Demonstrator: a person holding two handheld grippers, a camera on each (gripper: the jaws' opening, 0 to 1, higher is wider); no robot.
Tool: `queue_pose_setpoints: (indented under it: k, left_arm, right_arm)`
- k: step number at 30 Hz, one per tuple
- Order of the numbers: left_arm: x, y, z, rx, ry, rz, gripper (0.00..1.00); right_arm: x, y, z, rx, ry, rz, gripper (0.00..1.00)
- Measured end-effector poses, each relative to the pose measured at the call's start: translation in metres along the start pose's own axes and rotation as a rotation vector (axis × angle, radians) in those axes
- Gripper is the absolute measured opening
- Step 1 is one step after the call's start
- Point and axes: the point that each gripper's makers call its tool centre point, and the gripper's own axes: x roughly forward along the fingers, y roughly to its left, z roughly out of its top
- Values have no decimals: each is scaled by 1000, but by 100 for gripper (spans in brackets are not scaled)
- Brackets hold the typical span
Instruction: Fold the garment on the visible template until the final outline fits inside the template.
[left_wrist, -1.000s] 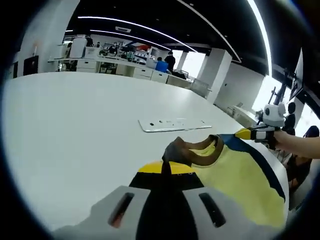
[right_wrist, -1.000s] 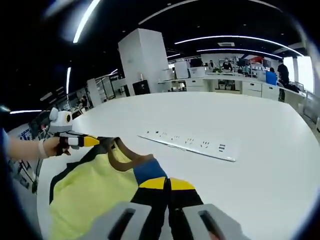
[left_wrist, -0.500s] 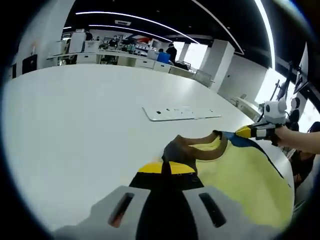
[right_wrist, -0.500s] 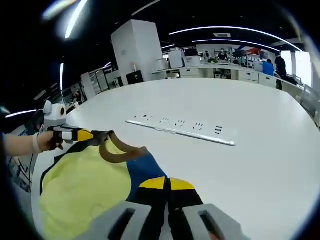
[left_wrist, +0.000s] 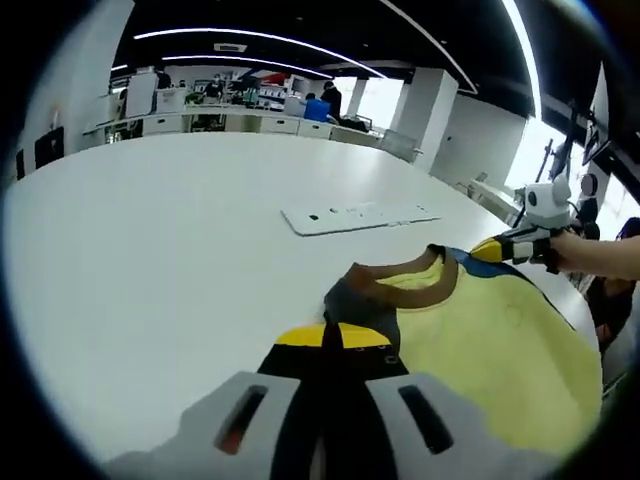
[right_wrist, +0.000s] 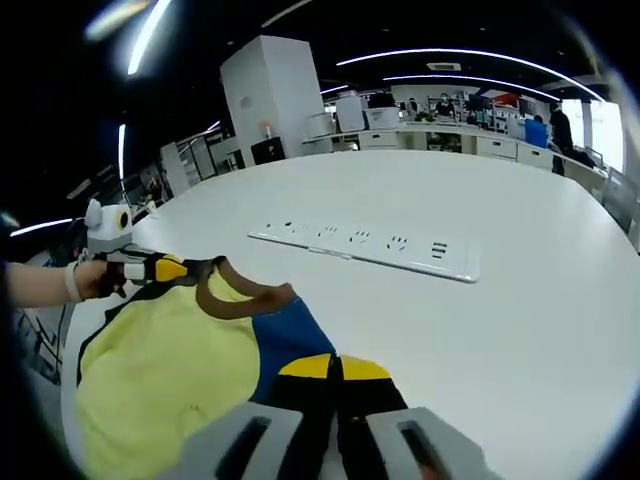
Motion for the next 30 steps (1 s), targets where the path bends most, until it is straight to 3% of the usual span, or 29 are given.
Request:
queue_pose_setpoints:
  k: [1, 2, 3, 4, 7, 11, 14, 18, 21, 30]
  left_arm:
    - [0, -4, 0, 6, 2, -20, 9]
    - [-1, -9, 0, 4, 6, -37, 20]
    - [-1, -10, 0, 21, 7, -31, 35]
    - [-1, -11, -1, 39, 9, -33, 44]
    - [-5, -22, 4, 33, -3, -87, 55]
    - [-9, -29, 11, 64, -20, -107, 71]
    - [-12, -34, 16, 82, -32, -129, 83]
    - [-18, -37, 20, 87, -38, -146, 92]
    - [-23, -40, 21, 79, -32, -156, 99]
    - [-35, -43, 22, 93, 0, -161, 99]
  right_arm:
    - [0, -2, 3, 9, -6, 3, 5]
    - [0, -2, 6, 14, -19, 4, 20]
    - [-1, -2, 8, 8, -31, -6, 30]
    - [-2, -1, 8, 1, -30, -5, 35]
    - [-6, 6, 8, -21, -27, 20, 41]
    - [-10, 12, 9, -28, -25, 36, 63]
    - [-14, 15, 8, -52, -9, 44, 72]
    - [-18, 22, 4, -75, 13, 62, 88]
    - [-21, 23, 2, -81, 25, 57, 94]
    - [-35, 27, 0, -89, 39, 42, 90]
